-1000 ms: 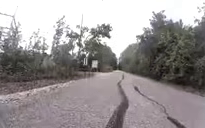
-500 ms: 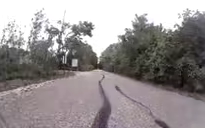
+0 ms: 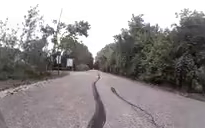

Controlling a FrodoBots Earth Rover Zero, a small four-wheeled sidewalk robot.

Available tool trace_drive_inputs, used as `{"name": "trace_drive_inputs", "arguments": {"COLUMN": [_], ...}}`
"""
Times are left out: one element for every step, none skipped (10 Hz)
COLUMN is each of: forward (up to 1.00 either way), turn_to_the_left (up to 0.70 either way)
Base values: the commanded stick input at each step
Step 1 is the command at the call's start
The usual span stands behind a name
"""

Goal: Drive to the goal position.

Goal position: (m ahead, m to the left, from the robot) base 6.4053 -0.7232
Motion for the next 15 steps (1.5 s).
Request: {"name": "trace_drive_inputs", "arguments": {"forward": [0.50,0.50,0.50,0.50,0.50,0.50,0.50,0.50,0.50,0.50,0.50,0.50,0.50,0.50,0.50], "turn_to_the_left": [0.00,0.00,0.00,0.00,0.00,0.00,0.00,0.00,0.00,0.00,0.00,0.00,0.15,0.36,0.50]}}
